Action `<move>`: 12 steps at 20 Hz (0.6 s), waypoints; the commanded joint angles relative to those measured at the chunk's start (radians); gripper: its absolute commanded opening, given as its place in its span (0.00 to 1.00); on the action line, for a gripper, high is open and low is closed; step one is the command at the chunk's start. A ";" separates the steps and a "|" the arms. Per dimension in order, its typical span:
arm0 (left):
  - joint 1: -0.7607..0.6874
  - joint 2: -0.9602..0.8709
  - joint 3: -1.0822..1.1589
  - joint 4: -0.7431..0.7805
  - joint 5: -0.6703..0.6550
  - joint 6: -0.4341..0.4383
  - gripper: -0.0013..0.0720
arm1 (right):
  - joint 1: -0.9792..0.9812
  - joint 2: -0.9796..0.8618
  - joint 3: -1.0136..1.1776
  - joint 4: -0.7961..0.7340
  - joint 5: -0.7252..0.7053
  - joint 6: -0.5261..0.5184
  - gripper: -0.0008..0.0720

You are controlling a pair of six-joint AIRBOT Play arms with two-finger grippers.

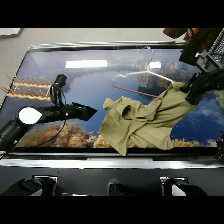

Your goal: Fold the clothes and pants, and hang the long-sleeved shirts on hangers.

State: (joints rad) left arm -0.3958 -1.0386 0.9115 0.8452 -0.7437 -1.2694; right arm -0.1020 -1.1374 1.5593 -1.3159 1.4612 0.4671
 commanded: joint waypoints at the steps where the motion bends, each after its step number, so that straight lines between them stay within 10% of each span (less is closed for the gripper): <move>1: -0.022 -0.062 0.000 0.112 0.020 -0.145 0.77 | 0.000 0.010 0.001 -0.001 0.003 0.036 0.05; 12: -0.360 -0.518 0.350 0.324 0.262 -0.145 0.77 | 0.000 0.010 0.001 -0.002 -0.005 0.054 0.05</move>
State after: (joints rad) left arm -0.7059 -1.4452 1.1507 1.0489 -0.5110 -1.4101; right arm -0.1024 -1.1282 1.5597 -1.3174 1.4597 0.5182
